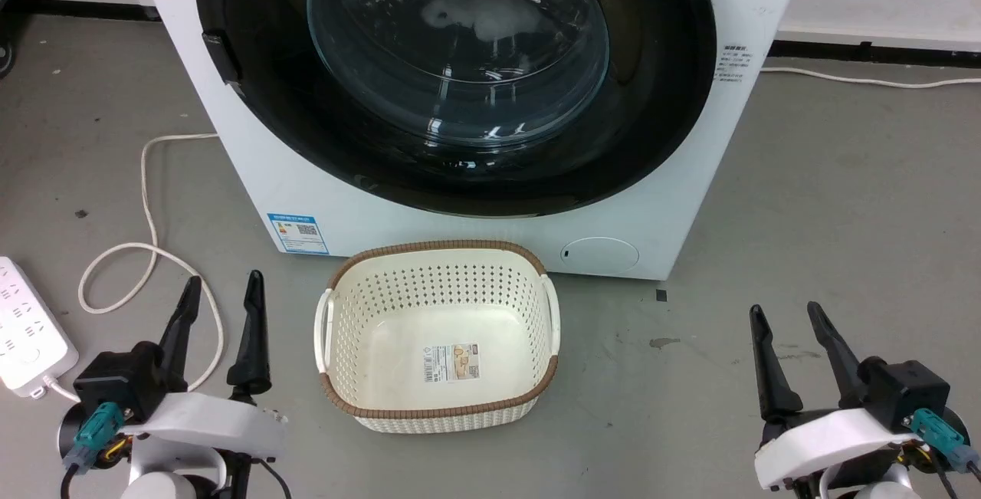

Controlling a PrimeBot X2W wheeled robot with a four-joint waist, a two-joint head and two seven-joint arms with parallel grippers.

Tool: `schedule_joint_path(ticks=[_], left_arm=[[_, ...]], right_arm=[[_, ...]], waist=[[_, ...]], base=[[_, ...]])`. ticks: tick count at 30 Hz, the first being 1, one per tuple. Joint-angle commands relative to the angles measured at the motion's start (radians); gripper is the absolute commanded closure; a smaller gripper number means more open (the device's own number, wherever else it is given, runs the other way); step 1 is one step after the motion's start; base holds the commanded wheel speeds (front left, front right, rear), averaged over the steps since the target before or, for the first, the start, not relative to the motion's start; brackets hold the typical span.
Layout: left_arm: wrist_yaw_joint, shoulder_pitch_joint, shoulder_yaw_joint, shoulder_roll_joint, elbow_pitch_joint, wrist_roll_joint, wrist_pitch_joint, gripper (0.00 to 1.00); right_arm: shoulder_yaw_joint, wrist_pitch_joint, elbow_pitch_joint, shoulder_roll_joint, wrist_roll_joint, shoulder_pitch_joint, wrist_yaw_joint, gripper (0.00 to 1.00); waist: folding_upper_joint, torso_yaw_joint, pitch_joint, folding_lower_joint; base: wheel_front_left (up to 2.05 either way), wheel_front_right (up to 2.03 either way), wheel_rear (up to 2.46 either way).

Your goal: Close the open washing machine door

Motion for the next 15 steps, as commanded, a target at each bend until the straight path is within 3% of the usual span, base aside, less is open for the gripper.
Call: schedule_joint_path(ticks=[1, 15], left_arm=[[0.004, 0.005, -0.004, 0.007, -0.001, -0.002, 0.004, 0.0], [0.01, -0.006, -0.025, 0.017, 0.004, 0.003, 0.022, 0.0]], right_arm=[[0.003, -0.004, 0.004, -0.003, 0.003, 0.006, -0.001, 0.0], [0.013, -0.014, -0.004, -0.003, 0.007, 0.009, -0.001, 0.0]], waist=[[0.0, 0.0, -0.001, 0.0], [0.0, -0.005, -0.004, 0.0]], base=[[0.0, 0.0, 0.0], [0.0, 0.0, 0.0]])
